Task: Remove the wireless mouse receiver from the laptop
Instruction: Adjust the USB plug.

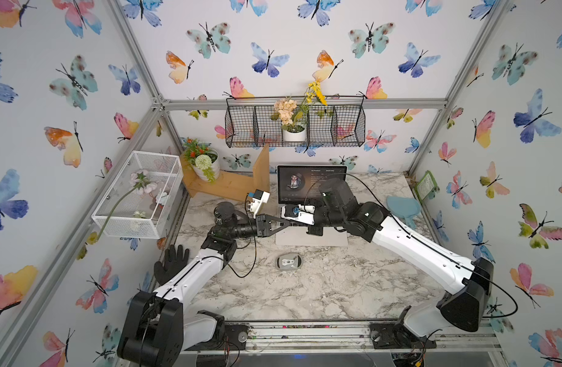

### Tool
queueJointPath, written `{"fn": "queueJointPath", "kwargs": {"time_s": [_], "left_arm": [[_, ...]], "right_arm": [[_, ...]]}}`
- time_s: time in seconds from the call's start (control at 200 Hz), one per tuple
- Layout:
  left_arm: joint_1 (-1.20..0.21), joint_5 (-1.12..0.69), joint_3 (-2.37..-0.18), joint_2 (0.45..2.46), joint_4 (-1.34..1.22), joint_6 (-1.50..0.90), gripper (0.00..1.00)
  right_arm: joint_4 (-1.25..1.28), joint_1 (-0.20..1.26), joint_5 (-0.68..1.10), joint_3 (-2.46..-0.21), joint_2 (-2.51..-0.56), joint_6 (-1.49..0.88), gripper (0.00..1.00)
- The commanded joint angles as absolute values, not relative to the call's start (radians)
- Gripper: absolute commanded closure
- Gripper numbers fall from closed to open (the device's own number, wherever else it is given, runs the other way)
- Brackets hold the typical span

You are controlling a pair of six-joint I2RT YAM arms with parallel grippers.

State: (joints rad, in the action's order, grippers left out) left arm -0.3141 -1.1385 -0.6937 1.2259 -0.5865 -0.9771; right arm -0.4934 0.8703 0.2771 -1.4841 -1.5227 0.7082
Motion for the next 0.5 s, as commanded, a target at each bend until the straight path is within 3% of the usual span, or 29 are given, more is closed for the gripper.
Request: {"fn": "queueJointPath", "kwargs": {"time_s": [0.0, 0.115, 0.17, 0.355, 0.496], "left_arm": [[-0.322, -1.148, -0.732, 1.210, -0.639, -0.976, 1.00], [-0.318, -1.149, -0.744, 1.198, -0.594, -0.952, 0.96], [-0.316, -1.147, -0.747, 1.195, -0.583, -0.947, 0.87], [-0.311, -1.147, -0.759, 1.204, -0.572, -0.943, 0.76], [-0.311, -1.143, -0.764, 1.215, -0.566, -0.942, 0.60]], "right_arm": [[-0.493, 0.894, 0.268, -1.501, -1.539, 0.710, 0.97], [-0.504, 0.893, 0.221, -1.493, -1.522, 0.713, 0.98], [-0.540, 0.894, 0.216, -1.503, -1.522, 0.726, 0.98], [-0.707, 0.894, 0.170, -1.579, -1.567, 0.737, 0.98], [-0.733, 0.899, 0.157, -1.591, -1.569, 0.723, 0.98]]}}
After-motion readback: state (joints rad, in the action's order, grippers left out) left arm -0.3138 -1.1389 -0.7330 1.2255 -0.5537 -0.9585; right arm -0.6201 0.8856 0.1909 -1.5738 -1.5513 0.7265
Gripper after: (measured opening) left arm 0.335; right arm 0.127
